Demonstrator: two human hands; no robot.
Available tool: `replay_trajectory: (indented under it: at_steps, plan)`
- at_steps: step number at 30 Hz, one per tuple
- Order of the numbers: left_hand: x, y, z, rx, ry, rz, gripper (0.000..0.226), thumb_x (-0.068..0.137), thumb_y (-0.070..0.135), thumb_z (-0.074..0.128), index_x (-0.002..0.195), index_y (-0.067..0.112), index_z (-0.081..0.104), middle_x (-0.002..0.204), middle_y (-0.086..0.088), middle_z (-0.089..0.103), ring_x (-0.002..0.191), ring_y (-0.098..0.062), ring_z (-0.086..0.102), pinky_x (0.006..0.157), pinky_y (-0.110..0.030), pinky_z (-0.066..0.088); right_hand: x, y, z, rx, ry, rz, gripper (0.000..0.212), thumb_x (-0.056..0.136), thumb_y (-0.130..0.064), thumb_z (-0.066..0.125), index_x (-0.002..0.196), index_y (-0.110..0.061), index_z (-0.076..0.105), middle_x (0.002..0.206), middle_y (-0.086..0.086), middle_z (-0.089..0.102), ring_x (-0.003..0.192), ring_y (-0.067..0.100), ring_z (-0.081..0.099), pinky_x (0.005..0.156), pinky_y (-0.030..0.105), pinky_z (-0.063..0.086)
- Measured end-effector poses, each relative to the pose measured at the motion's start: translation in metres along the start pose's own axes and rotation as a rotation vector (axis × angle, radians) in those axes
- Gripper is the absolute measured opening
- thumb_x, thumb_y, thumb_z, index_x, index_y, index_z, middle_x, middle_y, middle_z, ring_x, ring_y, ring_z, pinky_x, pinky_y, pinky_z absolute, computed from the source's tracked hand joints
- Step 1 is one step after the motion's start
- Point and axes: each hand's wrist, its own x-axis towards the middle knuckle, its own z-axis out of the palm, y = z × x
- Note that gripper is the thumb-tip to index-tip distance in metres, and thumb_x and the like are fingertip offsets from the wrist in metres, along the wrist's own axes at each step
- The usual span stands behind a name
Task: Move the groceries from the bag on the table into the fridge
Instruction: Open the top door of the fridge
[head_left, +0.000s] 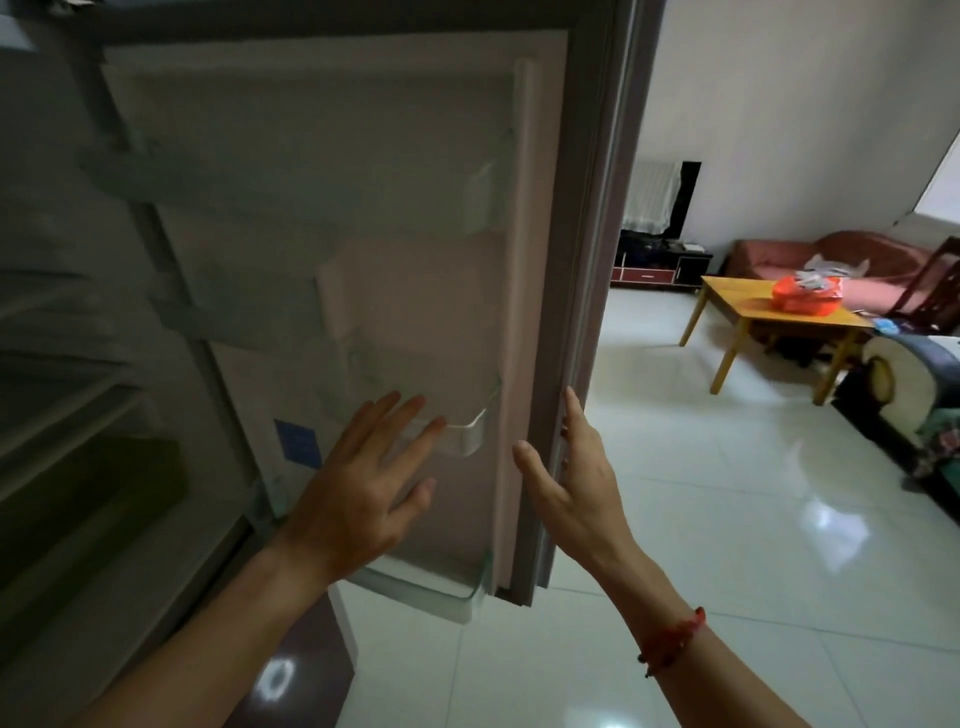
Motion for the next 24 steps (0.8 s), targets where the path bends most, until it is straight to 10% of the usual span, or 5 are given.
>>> replay_trajectory:
  at_steps: [11, 24]
  plan:
    - [0.060, -0.028, 0.040, 0.162, -0.095, -0.054, 0.056, 0.092, 0.037, 0.050, 0.145, 0.020, 0.047, 0.143, -0.015, 0.051, 0.130, -0.036, 0.049, 0.109, -0.056, 0.035, 0.102, 0.042, 0.006, 0.139, 0.057, 0.083, 0.084, 0.095, -0.057, 0.048, 0.162, -0.030, 0.006, 0.169, -0.002, 0.016, 0.154, 0.021, 0.023, 0.123, 0.048, 0.028]
    - [0.130, -0.065, 0.094, 0.322, -0.217, -0.132, 0.062, 0.088, 0.043, 0.044, 0.145, 0.020, 0.047, 0.141, -0.015, 0.052, 0.121, -0.040, 0.050, 0.104, -0.054, 0.038, 0.241, 0.070, 0.025, 0.223, 0.015, 0.155, 0.067, 0.107, -0.050, 0.035, 0.163, -0.025, 0.009, 0.169, -0.002, 0.016, 0.155, 0.021, 0.020, 0.126, 0.042, 0.021]
